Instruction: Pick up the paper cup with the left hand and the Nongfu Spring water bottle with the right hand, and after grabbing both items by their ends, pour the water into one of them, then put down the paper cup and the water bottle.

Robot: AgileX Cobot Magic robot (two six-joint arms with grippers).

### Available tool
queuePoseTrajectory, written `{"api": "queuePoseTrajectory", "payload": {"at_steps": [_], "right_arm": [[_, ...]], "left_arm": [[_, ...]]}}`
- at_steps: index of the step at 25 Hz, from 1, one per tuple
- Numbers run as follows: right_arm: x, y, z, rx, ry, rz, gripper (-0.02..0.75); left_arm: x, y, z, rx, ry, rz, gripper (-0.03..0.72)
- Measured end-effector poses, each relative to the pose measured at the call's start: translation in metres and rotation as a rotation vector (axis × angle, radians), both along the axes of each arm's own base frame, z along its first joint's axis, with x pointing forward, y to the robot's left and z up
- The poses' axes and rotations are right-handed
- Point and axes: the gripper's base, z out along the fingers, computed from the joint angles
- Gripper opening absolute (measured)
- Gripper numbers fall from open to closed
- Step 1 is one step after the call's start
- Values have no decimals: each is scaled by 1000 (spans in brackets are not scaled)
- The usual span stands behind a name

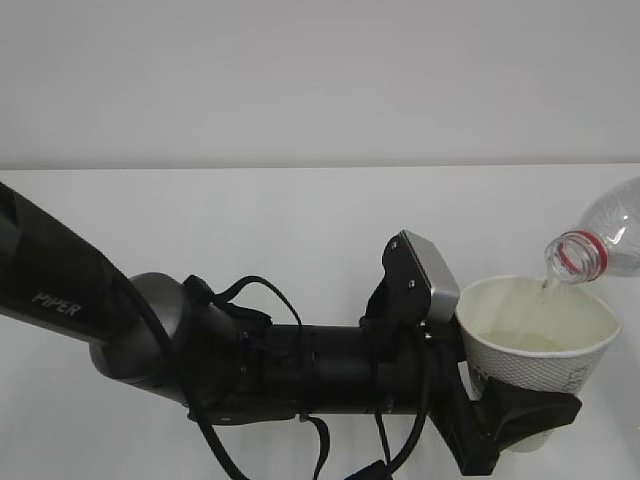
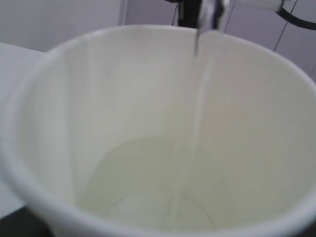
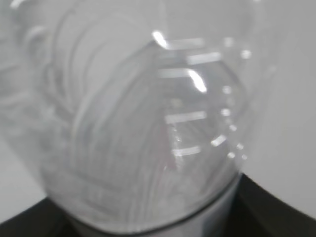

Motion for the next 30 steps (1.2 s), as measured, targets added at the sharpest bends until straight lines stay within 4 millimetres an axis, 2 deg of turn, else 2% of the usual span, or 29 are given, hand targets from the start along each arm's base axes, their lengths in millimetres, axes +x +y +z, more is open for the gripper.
{"api": "queuePoseTrajectory", "payload": {"at_steps": [30], "right_arm": [[0, 0, 1, -5, -3, 1, 449]], "left_arm": [[0, 0, 0, 1, -1, -2, 543]]}}
